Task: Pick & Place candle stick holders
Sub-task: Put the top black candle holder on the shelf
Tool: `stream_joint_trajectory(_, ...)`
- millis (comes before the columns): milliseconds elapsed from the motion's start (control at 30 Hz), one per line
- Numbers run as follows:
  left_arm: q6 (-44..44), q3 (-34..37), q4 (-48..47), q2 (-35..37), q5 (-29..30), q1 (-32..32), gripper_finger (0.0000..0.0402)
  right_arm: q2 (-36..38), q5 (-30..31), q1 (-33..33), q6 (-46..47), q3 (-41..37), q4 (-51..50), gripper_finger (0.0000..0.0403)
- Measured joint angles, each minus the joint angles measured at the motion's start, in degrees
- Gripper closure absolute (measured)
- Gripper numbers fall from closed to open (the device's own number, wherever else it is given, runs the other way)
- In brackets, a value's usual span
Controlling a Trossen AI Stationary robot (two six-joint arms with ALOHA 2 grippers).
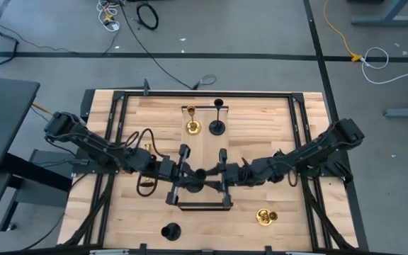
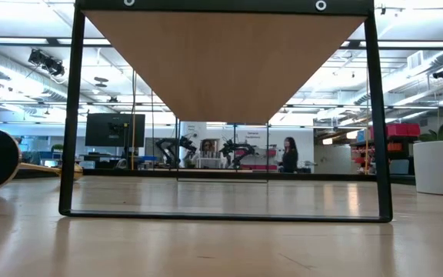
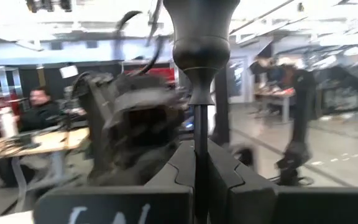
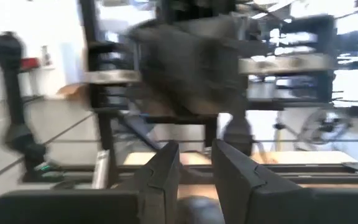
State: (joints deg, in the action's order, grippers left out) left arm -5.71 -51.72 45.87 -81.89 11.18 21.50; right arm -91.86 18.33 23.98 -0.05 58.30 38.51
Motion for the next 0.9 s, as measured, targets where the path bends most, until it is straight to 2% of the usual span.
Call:
stream_joint_trajectory(100,-0.3,0.0,-0.5,-0.1,0.8,-0.2,0.0391,1.9,0.1,1.0,0.2,0.0,-3.9,0.0307)
stream_joint_trajectory(267,-0.1,0.0,-0.4,-0.1,0.3,-0.4,0.0391,1.5,1.7,1.6,1.1,0.0,-2.1,0.0307)
stream_joint_trajectory(400,-0.1,0.0,-0.1,-0.1,0.4,-0.5,0.0391,-0.1,5.8,1.5,1.1,0.0,-3.3,0.0307)
stream_joint_trajectory(600,0.1,0.1,-0.3,-0.1,0.3,-0.4,0.0392,-1.5,3.5,0.2,1.1,0.0,-0.4,0.0307)
stream_joint_trajectory(900,0.1,0.1,-0.4,-0.1,0.0,-0.4,0.0392,-1.3,4.4,-0.2,0.6,0.0,-2.2,0.0307)
